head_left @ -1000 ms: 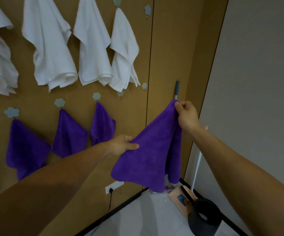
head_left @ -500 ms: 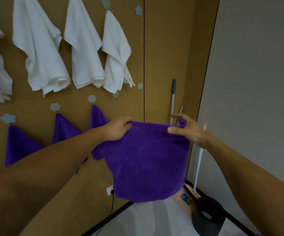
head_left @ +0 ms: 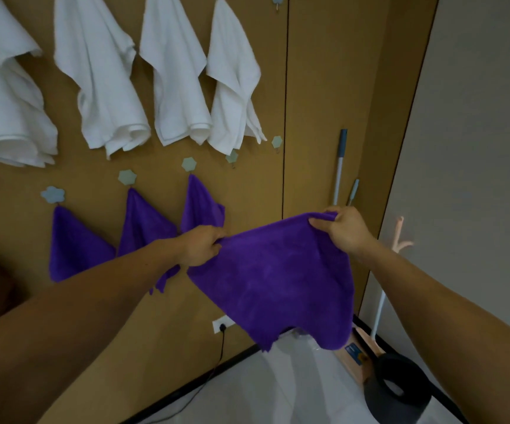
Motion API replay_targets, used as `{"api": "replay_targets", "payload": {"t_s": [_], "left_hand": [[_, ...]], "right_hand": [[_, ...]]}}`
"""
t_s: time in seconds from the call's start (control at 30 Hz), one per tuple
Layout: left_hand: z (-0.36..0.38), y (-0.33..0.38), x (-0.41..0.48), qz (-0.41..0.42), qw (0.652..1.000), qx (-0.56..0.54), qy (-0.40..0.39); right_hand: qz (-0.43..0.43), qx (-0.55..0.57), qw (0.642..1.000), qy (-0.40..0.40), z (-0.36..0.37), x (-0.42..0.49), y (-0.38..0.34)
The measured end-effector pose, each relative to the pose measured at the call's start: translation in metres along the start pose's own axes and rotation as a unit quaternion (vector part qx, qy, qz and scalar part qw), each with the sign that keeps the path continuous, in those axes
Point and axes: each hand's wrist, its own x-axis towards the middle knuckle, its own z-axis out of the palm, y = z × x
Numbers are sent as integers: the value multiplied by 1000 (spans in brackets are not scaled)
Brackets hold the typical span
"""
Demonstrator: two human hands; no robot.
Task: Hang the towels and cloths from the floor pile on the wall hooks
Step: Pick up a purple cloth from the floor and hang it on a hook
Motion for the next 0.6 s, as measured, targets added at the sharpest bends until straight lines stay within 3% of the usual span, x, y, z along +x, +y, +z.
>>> {"api": "replay_targets", "payload": {"t_s": [0.23, 0.37, 0.47, 0.6], "left_hand": [[-7, -29, 25, -74, 971, -106, 200], [-12, -48, 47, -74, 931, -221, 281], [-16, -74, 61, -49, 926, -268, 263], [-22, -106, 68, -6, 940, -300, 161]], "right_hand": [[-24, -33, 999, 9, 46, 30, -9], [8, 68, 996, 48, 71, 52, -28], [22, 80, 997, 4, 93, 66, -36], [47, 45, 995, -78, 113, 79, -39]]}}
